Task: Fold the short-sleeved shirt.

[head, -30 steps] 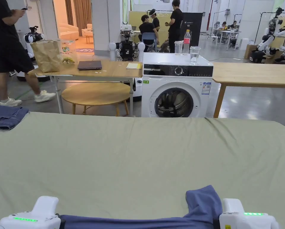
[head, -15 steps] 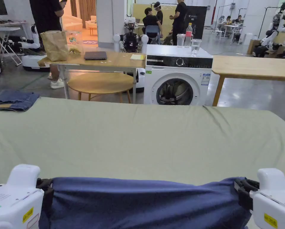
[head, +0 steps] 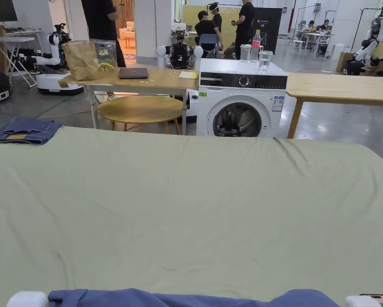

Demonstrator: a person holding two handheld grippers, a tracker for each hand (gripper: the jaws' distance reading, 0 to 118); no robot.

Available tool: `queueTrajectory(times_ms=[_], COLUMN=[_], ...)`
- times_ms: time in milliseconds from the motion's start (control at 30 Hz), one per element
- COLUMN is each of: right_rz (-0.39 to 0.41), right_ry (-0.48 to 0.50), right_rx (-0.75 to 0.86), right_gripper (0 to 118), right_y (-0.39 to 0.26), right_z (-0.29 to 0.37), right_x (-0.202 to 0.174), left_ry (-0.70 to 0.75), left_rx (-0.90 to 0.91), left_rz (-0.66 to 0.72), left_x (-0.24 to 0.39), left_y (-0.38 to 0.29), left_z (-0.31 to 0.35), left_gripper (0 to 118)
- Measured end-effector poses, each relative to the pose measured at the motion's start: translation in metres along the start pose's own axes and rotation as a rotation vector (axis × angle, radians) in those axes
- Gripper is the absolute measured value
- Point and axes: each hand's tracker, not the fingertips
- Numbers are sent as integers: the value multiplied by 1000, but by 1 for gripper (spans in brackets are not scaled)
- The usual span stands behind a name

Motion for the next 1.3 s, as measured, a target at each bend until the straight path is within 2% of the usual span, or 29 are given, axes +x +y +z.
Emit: queueTrajectory(times_ms=[100,200,233,267,300,333,400,433,467,533,633,733,767,800,833,867,900,967,1033,1133,1200,1233,1267,1300], right_rz=[76,82,86,90,82,73,4,-30,-14,-7,2,0,4,9,13,11,5,-1,-4,2,8,12,14,16], right_ry=[16,20,-9,-48,-71,-60,-29,-2,0,8,17,22,23,22,18,20,26,28,37,39,41,41,44,43], right_rx=[175,301,308,316,330,324,271,261,278,277,278,278,276,274,275,271,259,244,226,206,198,197,195,195], right_gripper=[116,116,115,105,70,56,25,0,0,0,0,0,0,0,0,0,0,0,0,0,0,0,0,0], right_y=[37,62,68,71,68,67,66,62,62,63,62,56,55,53,45,43,42,35,31,26,27,25,27,29], right_z=[17,15,12,10,12,11,4,8,10,13,15,16,15,14,12,11,10,7,5,2,1,1,1,1], right_x=[-32,-61,-70,-78,-80,-83,-82,-80,-77,-76,-74,-76,-75,-75,-80,-81,-81,-86,-88,-91,-91,-93,-93,-93], left_ry=[-12,-80,-63,-30,-24,-51,-90,-69,-44,-125,-93,-97,-96,-99,-105,-124,-151,-254,-297,-543,-713,-784,-837,-851], left_rx=[98,167,175,195,198,201,209,201,223,171,166,136,120,100,58,30,77,-23,-63,-179,-55,-52,-126,-138], left_rz=[-79,-77,-80,-97,-98,-81,-46,-60,-93,-48,-8,120,171,204,237,285,345,517,681,931,975,1010,1092,1132], left_x=[35,68,76,85,90,93,100,106,108,99,70,18,-1,-17,-34,-48,-58,-91,-111,-121,-115,-112,-101,-94], left_y=[39,65,67,69,69,70,67,65,63,59,49,28,20,12,3,-6,-12,-30,-50,-81,-88,-86,-83,-84], left_z=[7,-8,-15,-20,-21,-21,-17,-18,-17,-15,-8,-9,-9,-10,-13,-16,-9,-23,-38,-79,-89,-98,-105,-112], left_gripper=[113,113,112,108,89,80,57,17,0,0,0,0,13,62,103,118,118,118,118,118,118,118,116,93])
